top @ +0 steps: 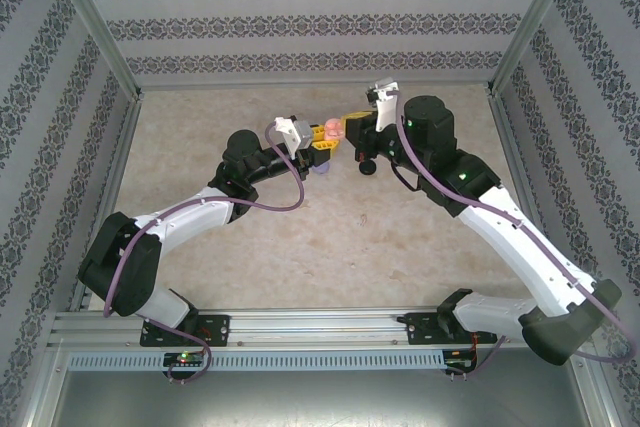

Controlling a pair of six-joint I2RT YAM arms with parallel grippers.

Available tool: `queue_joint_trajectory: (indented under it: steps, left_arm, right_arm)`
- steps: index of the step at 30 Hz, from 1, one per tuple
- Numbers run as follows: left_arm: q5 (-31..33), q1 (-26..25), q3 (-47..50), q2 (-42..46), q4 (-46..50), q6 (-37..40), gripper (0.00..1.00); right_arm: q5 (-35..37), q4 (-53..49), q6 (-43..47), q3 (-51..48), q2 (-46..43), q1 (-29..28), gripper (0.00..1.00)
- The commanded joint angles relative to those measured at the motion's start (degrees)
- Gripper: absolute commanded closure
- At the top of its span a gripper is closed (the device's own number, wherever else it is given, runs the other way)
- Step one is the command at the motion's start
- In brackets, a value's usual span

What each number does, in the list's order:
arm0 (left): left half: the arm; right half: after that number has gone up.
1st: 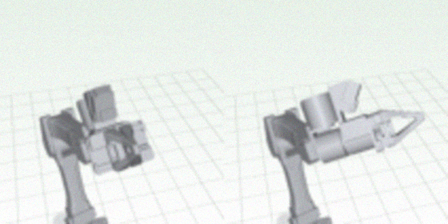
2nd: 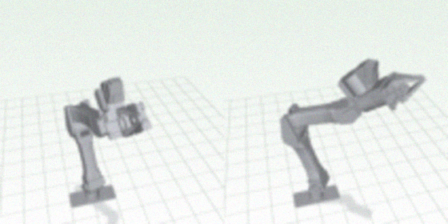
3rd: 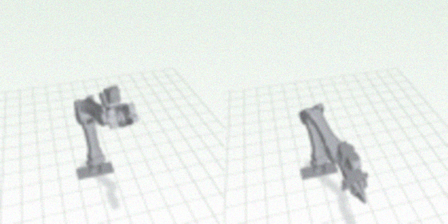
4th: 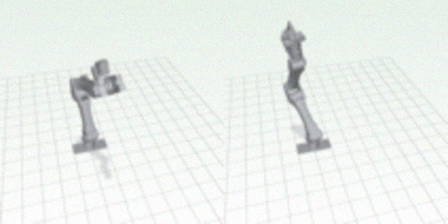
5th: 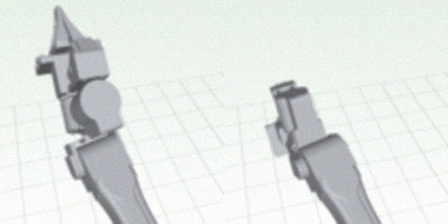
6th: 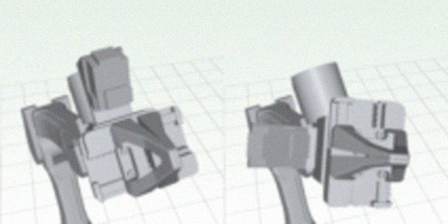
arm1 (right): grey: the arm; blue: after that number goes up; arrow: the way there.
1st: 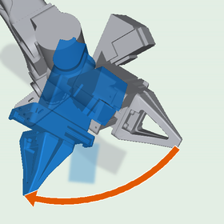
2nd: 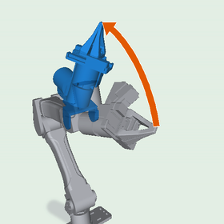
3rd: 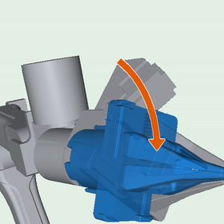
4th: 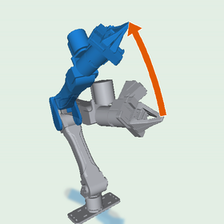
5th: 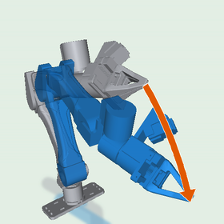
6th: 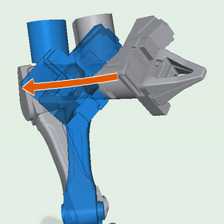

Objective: Insert the wireless bluetooth earbuds into the charging case

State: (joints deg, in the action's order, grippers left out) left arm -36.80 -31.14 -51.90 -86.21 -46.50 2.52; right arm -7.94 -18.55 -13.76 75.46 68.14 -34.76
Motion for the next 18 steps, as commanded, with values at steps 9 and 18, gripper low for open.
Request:
queue_joint_trajectory:
  steps: [9, 18]
  left_arm:
    - [-0.1, -0.2, -0.4, 1.0, -2.7, 0.1, 1.00]
    - [-0.7, -0.3, -0.5, 1.3, -2.7, 0.0, 1.00]
  right_arm:
    - [-0.7, 2.1, -1.8, -2.6, 1.4, -0.7, 0.95]
    - [-0.8, 2.5, -2.0, -3.3, 2.6, -0.7, 0.96]
